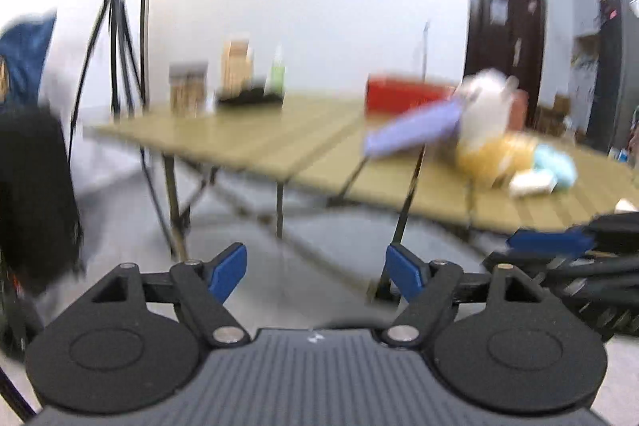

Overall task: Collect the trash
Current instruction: 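Grasp the white tissue with the left gripper while the right grasps the white foam wedge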

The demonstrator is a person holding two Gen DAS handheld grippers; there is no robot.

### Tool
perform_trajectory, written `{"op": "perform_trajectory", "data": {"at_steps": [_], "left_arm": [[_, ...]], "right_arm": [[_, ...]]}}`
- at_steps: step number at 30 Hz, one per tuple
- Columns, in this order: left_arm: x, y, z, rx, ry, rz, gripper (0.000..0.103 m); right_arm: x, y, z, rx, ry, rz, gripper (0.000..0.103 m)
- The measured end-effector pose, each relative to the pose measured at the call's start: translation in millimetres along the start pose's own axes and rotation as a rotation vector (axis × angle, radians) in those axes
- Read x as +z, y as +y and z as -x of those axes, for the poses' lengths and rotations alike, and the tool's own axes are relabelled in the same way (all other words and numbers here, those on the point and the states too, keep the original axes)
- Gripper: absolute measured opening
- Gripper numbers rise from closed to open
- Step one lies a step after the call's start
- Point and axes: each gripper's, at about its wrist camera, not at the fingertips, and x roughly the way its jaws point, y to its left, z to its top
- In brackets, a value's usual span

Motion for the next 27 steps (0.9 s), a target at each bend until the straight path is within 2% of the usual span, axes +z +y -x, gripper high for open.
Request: {"op": "perform_trajectory", "data": {"at_steps": [3,5,7,11,16,20,24,27], "left_arm": [[13.7,-28.0,9.1,-0.015,-0.117,-0.016,0.079],[22.3,-50.3,5.1,-0.059,-0.151,-0.008,0.079],[29.0,-74.7,-4.3,-0.117,-0.144,0.001,0.079],[39.4,-123.3,-33.5,-0.185,-0.090,-0.005,0.079],[44.8,-168.3,-75.4,-0.224,-0.015,0.039,0.078],[40.3,-185.8,-90.7,-0.254,0.006,0.063,0.078],[40.0,-201.1,-108.8,-0.223,0.042,0.055,0.078],[41.2,-202.1,-124.2,-0.207,0.105,0.086,0.078]], "right_arm": [[8.1,-19.4,40.8,-0.168,-0.177,0.028,0.044],[9.6,-35.9,59.0,-0.280,-0.228,0.023,0.048],[9.6,-59.4,71.9,-0.372,-0.224,-0.019,0.050],[-0.2,-103.8,77.5,-0.488,-0.127,-0.124,0.050],[-11.9,-133.5,63.2,-0.496,-0.018,-0.191,0.050],[-18.7,-139.2,51.1,-0.488,0.020,-0.211,0.050],[-31.1,-147.1,41.7,-0.486,0.067,-0.251,0.050],[-37.4,-159.0,34.3,-0.494,0.092,-0.292,0.050]]}}
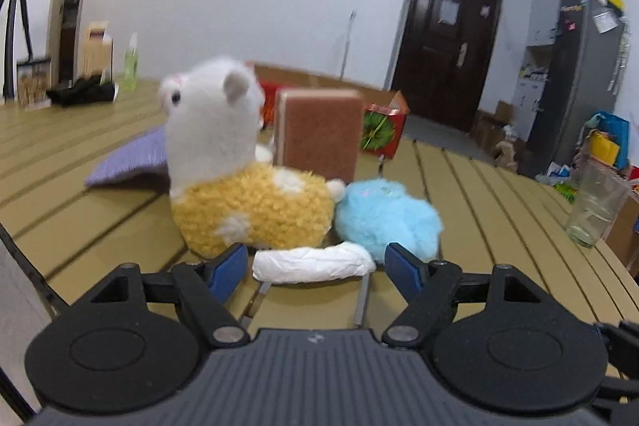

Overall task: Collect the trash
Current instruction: 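Grasp the white tissue with the left gripper while the right grasps the white foam wedge, then lower both held white items over the bin and open both grippers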

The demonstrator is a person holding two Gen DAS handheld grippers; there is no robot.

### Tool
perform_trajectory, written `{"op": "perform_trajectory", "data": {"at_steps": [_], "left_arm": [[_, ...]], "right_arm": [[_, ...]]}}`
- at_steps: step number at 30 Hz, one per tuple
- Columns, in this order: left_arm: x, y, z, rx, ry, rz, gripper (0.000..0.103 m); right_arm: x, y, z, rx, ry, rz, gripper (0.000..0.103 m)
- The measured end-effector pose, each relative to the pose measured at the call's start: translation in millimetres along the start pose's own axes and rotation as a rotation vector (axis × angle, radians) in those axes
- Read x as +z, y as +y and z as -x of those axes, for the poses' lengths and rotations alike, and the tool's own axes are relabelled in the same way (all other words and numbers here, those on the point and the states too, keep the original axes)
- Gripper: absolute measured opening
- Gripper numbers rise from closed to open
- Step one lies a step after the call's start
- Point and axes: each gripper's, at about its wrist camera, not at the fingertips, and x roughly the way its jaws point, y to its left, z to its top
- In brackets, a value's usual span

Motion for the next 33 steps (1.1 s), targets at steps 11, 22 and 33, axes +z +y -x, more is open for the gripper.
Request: {"op": "perform_trajectory", "data": {"at_steps": [11,22,33], "left_arm": [[-1.7,2.1,-11.2,0.023,0.038,0.002,0.020],[6.2,21.6,50.7,-0.021,-0.018,-0.039,0.018],[-24.2,147.9,132.1,0.204,0.079,-0.025,0.018]], "right_arm": [[-0.3,-11.9,-5.5,0.005,0.007,-0.023,0.030],[6.2,9.9,19.5,0.137,-0.121,0.014,0.029],[-16.8,145.8,29.5,0.515,-0.103,0.206,0.031]]}}
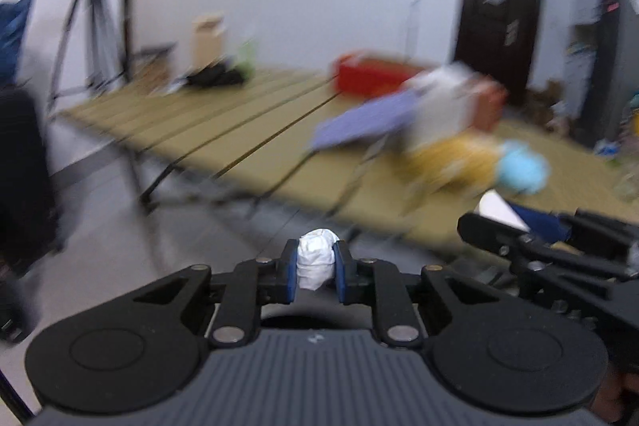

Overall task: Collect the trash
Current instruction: 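Lower both held white items over the bin and open both grippers, then return both grippers to the table and grasp the white-and-yellow plush alpaca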

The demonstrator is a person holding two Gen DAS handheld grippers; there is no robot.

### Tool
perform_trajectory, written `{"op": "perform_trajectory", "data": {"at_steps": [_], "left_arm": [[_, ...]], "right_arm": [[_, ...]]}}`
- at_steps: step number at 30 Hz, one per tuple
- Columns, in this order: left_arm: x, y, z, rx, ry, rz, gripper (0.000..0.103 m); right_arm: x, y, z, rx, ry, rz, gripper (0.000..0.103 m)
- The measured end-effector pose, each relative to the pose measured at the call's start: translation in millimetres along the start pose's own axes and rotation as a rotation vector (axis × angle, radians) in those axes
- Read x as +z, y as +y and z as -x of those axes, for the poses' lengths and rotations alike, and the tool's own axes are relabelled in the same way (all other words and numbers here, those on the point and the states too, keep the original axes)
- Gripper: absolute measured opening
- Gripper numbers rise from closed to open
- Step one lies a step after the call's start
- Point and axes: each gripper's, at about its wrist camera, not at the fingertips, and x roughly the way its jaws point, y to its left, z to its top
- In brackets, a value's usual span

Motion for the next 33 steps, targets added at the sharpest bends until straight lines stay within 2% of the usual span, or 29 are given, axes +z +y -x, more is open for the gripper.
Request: {"op": "perform_trajectory", "data": {"at_steps": [2,6,8,12,15,17,18,19,20,21,22,27,33], "left_arm": [[-17.9,33.4,-7.4,0.046,0.092,0.052,0.018],[-56.8,88.7,-28.5,0.067,0.297,0.217,0.018],[-73.0,104.7,-39.6,0.070,0.364,0.266,0.018],[-78.9,109.2,-60.5,0.048,0.424,0.325,0.018],[-71.0,96.4,-73.1,0.010,0.425,0.325,0.020],[-69.5,85.8,-82.1,-0.008,0.427,0.305,0.021],[-69.5,81.7,-86.8,-0.013,0.430,0.299,0.028],[-70.4,78.8,-92.6,-0.018,0.434,0.294,0.046],[-71.4,76.4,-98.4,-0.005,0.443,0.289,0.054],[-72.1,73.9,-104.5,0.016,0.446,0.284,0.058],[-72.5,72.5,-107.9,0.037,0.451,0.270,0.058],[-72.4,78.8,-115.2,0.051,0.467,0.292,0.063],[-70.7,78.7,-116.9,0.077,0.461,0.288,0.065]], "right_arm": [[-5.4,20.4,-22.4,0.072,0.102,-0.006,0.031],[-32.5,44.1,-79.7,0.121,0.434,-0.031,0.031],[-49.1,47.8,-99.9,0.120,0.529,-0.043,0.031],[-69.2,37.3,-126.4,0.069,0.625,-0.093,0.031],[-76.3,28.3,-137.6,0.029,0.650,-0.127,0.032],[-79.1,20.5,-142.2,0.020,0.647,-0.145,0.036],[-80.1,17.1,-143.6,0.014,0.641,-0.150,0.037],[-80.2,14.6,-144.5,0.004,0.629,-0.146,0.041],[-82.2,12.8,-143.5,-0.010,0.620,-0.139,0.050],[-80.6,11.0,-143.4,-0.024,0.606,-0.131,0.054],[-81.1,8.1,-146.8,-0.029,0.597,-0.129,0.058],[-76.1,4.1,-150.8,-0.012,0.584,-0.133,0.060],[-72.8,7.4,-150.1,-0.007,0.582,-0.116,0.060]]}}
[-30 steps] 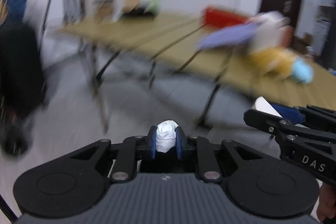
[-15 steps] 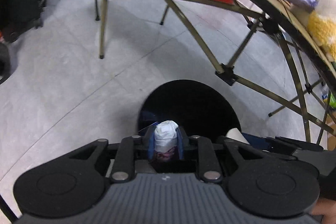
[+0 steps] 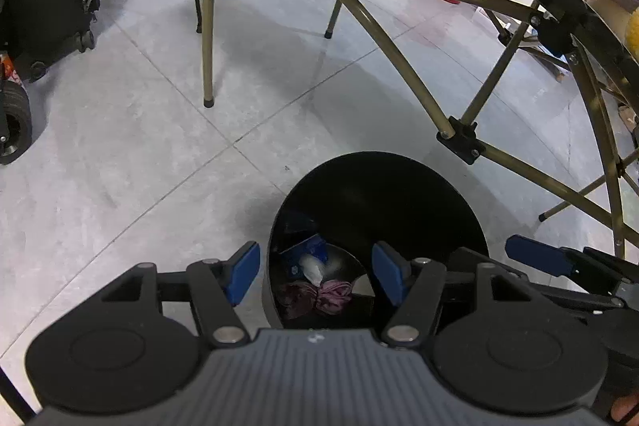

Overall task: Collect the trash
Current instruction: 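Return both grippers to the table and grasp the white-and-yellow plush alpaca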

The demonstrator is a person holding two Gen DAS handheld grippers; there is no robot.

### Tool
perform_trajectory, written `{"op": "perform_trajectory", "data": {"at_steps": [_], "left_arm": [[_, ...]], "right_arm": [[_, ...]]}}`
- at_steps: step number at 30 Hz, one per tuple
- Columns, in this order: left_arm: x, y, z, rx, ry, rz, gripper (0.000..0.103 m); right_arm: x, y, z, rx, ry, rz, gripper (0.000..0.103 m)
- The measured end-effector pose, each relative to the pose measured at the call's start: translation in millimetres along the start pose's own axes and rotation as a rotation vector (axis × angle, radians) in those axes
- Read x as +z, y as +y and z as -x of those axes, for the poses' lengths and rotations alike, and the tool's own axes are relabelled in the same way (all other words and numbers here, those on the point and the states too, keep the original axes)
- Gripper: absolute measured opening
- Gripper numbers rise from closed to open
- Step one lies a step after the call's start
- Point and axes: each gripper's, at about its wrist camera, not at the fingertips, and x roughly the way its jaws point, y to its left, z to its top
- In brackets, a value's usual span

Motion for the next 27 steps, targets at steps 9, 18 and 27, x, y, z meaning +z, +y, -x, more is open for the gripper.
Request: {"op": "perform_trajectory", "data": {"at_steps": [9,18,27], "left_arm": [[3.5,-9.7,41.6,0.056,-0.161,-0.013,0.070],[-4.6,-50.5,118.8,0.003,-0.513,-0.066,0.079],[52.8,-156.0,167.7,-0.242,-0.751,-0.176,0.085]], "right_arm": [[0.2,18.7,51.1,-0.007,-0.140,0.083,0.062],[-11.2,2.0,166.1,0.008,-0.490,0.099,0.062],[48.0,-114.5,185.2,-0.091,-0.667,-0.338,0.050]]}}
